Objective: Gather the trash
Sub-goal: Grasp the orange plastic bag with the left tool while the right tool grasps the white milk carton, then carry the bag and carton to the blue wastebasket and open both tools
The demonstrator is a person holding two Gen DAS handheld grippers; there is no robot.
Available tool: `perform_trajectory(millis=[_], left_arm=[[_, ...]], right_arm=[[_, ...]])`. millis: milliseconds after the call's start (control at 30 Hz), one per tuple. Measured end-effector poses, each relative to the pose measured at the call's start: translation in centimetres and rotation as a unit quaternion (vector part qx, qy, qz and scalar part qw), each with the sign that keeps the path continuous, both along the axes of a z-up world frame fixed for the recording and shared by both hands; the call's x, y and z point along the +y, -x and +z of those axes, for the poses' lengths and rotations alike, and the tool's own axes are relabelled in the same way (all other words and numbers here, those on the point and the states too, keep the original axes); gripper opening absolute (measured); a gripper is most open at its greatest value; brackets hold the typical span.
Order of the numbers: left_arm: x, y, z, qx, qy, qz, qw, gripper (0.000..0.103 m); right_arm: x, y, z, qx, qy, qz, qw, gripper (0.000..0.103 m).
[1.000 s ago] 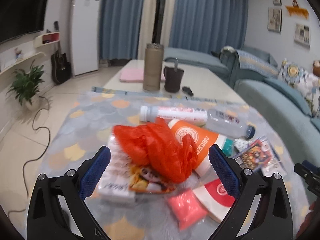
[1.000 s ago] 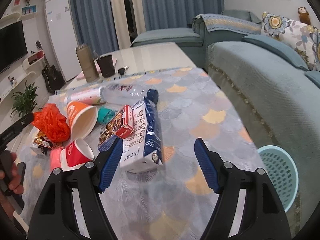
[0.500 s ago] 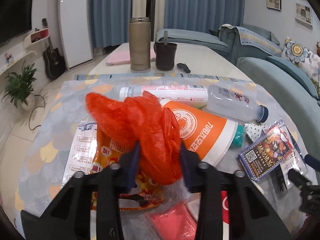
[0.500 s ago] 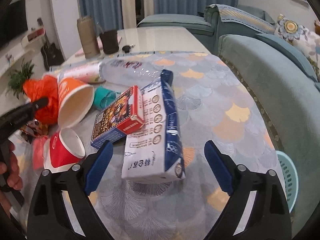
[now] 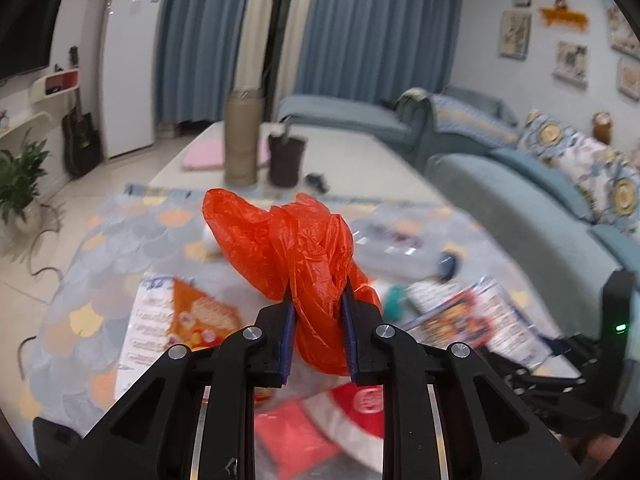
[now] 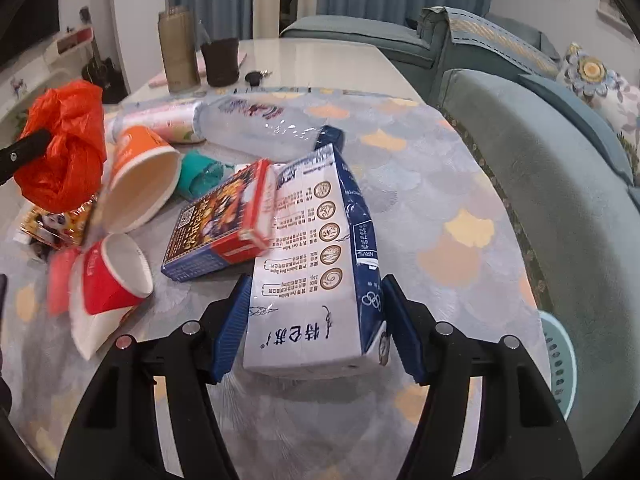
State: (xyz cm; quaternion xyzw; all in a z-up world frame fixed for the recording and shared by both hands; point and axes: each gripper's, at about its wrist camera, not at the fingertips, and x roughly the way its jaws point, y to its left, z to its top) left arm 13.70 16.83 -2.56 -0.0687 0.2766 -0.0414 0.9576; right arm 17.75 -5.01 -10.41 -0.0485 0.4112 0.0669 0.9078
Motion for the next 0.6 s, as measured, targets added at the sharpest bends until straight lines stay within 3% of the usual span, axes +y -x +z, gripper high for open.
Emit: perform_trajectory(millis=[233, 467, 600], left_arm=[[-4.2, 2.3, 4.1, -0.047, 0.016, -0.066, 0.9966, 0.018], [-12.2, 3.7, 6.4, -0.073, 0.031, -0.156, 0.9846, 0.018], [-18.5, 4.0, 7.0, -0.078, 0.031, -0.211, 0.9739, 0.018]], right_arm=[[-5.2, 3.5, 4.0, -0.046, -0.042, -0.039, 0.997, 0.061], [-13.2, 7.7, 8.1, -0.099, -0.070, -0.107, 0.987, 0.061], [-18.3, 9.7, 8.8, -0.118, -0.058, -0.163, 0.978, 0.061]])
